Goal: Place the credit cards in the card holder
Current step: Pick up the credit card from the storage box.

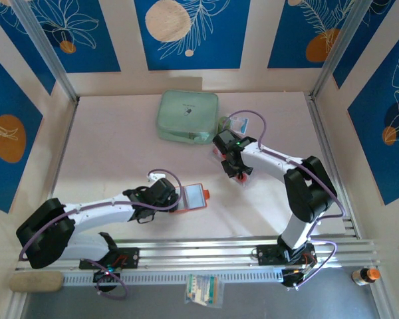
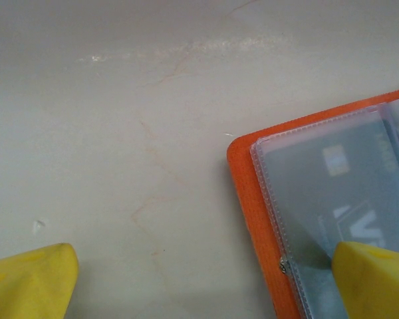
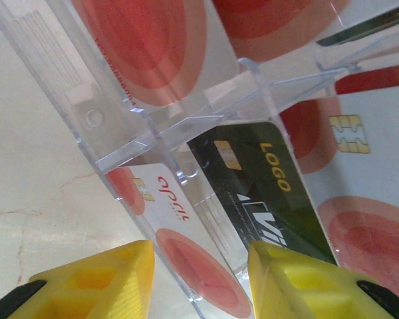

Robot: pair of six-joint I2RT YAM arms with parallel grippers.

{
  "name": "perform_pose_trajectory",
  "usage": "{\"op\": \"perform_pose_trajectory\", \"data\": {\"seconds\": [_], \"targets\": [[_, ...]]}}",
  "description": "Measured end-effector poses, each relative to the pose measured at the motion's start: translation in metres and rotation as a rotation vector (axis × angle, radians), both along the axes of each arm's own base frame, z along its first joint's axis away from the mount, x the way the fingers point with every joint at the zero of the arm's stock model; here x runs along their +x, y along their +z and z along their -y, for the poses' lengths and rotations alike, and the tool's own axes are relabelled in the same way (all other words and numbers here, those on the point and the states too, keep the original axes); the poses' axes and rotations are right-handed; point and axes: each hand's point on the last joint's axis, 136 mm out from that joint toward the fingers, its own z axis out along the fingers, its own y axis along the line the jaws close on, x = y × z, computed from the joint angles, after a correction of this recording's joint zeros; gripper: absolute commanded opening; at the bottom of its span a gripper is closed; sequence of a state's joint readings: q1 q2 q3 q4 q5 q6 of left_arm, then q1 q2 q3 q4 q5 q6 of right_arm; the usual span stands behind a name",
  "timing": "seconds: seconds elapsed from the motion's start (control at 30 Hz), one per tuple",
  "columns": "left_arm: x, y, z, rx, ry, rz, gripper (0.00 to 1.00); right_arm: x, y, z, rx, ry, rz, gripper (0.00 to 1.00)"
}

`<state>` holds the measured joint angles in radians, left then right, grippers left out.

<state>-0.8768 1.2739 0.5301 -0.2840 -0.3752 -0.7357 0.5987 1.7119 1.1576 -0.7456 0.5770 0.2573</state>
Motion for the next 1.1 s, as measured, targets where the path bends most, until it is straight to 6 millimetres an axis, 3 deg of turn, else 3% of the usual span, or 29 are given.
{"op": "perform_pose_trajectory", "data": {"seconds": [0.4,0.8,1.1], "targets": [[0.0,0.0,0.0,0.0,0.0,0.0,0.98,-0.004,-0.002,-0.007,-0.001,0.023,-0.003,0.25],[0.0,0.0,0.0,0.0,0.0,0.0,0.98,-0.007,-0.004,-0.011,0.024,0.036,-0.014,0.27],[0.0,0.0,0.0,-0.001,0.0,0.001,0.98,-0.009,-0.006,-0.012,0.035,0.052,-0.018,0.16]]}}
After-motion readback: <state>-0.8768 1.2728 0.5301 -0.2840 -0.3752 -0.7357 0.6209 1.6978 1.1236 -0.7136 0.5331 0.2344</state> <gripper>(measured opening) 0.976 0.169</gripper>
